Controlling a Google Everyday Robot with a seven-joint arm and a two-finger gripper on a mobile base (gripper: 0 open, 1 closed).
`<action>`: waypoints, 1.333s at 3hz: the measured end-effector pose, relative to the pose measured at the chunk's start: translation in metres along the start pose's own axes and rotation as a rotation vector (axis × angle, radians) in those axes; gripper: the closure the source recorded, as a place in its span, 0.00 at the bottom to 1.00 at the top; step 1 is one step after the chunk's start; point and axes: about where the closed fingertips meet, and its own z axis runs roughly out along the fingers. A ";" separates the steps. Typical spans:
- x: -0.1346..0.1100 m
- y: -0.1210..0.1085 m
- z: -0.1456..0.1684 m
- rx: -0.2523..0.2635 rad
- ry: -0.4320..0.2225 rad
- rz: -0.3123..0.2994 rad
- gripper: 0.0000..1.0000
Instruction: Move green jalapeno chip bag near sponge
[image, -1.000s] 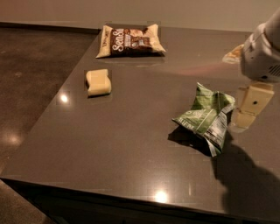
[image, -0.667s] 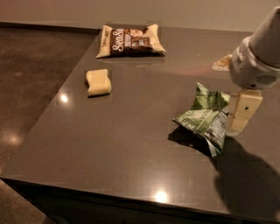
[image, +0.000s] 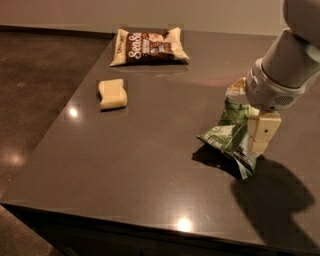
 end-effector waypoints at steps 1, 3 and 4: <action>-0.002 0.000 0.001 -0.013 -0.002 -0.006 0.32; -0.034 -0.006 -0.011 0.003 -0.050 -0.029 0.87; -0.057 -0.012 -0.023 0.025 -0.091 -0.057 1.00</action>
Offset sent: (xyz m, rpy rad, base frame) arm -0.0011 0.0230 0.0140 0.0394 0.0071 0.0147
